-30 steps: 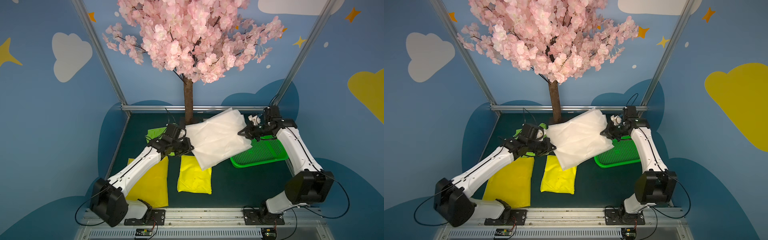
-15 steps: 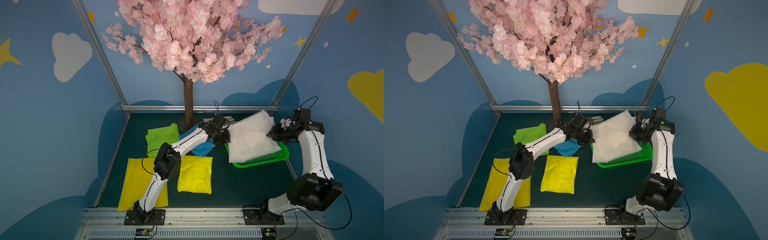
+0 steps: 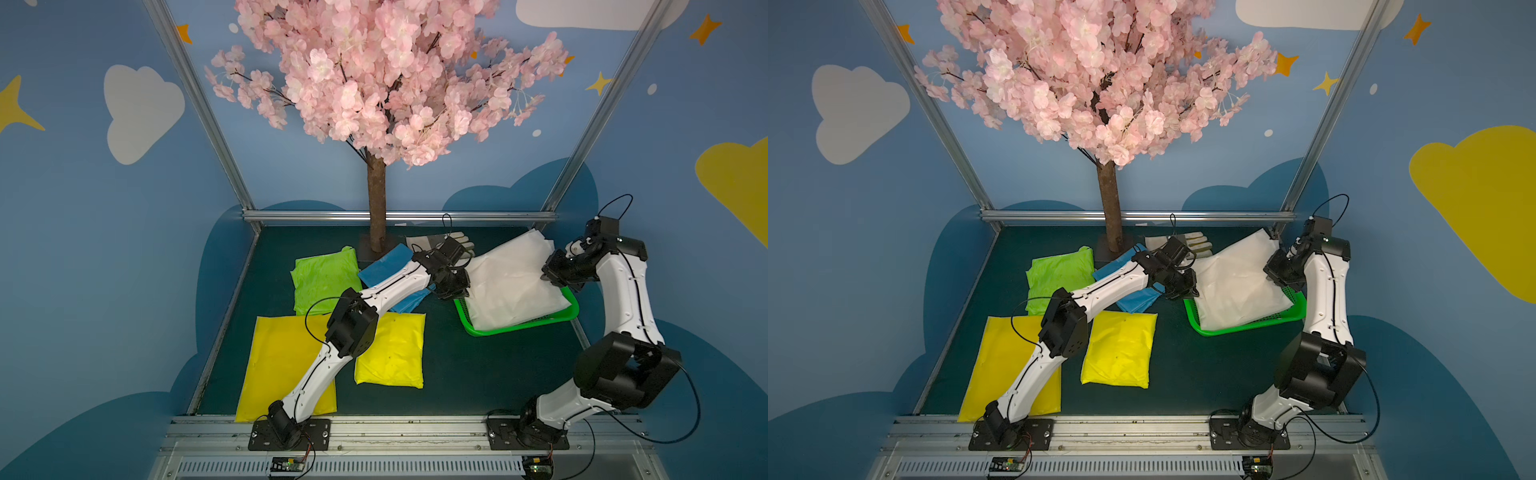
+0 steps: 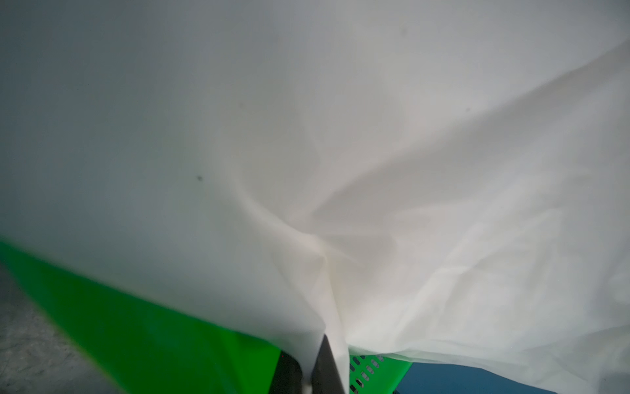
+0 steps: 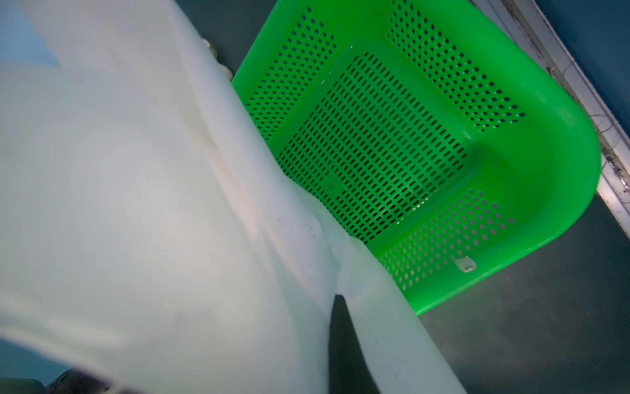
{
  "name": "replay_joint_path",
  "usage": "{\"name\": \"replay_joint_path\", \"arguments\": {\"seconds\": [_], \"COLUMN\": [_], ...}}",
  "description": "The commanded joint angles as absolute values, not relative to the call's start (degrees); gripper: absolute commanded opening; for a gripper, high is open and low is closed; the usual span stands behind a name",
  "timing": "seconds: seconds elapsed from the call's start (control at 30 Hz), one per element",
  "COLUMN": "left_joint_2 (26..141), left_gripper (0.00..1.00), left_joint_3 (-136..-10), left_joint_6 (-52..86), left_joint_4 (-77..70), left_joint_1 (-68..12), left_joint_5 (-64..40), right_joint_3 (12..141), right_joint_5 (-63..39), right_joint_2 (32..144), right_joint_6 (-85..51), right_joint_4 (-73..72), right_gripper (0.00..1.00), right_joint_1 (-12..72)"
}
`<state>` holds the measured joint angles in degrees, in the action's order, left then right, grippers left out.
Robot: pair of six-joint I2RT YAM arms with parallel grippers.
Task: Put the folded raincoat in the basket
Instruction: Move the basket to the center of the board, then place the raincoat in the basket.
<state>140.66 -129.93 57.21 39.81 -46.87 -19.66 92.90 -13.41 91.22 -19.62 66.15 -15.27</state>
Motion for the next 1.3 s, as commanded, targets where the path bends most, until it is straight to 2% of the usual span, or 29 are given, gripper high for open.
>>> {"name": "replay_joint_path", "arguments": {"seconds": [0.0,0.27,0.4,0.53,0.73,1.0,1.27], "left_joint_2": [136.9,124.2,118.6,116.0,117.2,121.8,125.1], "left_gripper": [0.03,0.03,0.02,0.02,0.02,0.06,0.06], "left_joint_3": [-124.9,-104.2,-99.0,-94.9,-96.6,-102.9,-106.7], "left_joint_6": [56.2,53.6,49.8,48.6,49.2,48.0,47.4], "left_joint_4": [42.0,36.5,38.5,38.8,38.6,43.5,46.5], "left_joint_1": [-48.2,-46.6,-45.7,-44.2,-44.3,-45.3,-47.2], "left_joint_5": [-20.8,-20.6,-21.0,-21.3,-23.2,-19.8,-16.6], "right_joint_3": [94.4,91.2,90.4,89.1,93.1,95.0,95.4], "right_joint_5": [-10.5,-7.6,-7.8,-3.1,2.1,3.5,2.3], "right_joint_2": [92.4,91.4,89.2,88.6,94.1,100.1,105.5], "right_joint_6": [-17.9,-14.6,-14.0,-14.1,-14.0,-13.4,-13.5], "right_joint_4": [70.9,76.4,79.4,80.0,81.9,82.0,81.5], "right_gripper": [0.00,0.00,0.00,0.00,0.00,0.00,0.00], "right_joint_1": [-13.2,-10.0,-6.0,-4.1,-5.6,-7.2,-7.5]}}
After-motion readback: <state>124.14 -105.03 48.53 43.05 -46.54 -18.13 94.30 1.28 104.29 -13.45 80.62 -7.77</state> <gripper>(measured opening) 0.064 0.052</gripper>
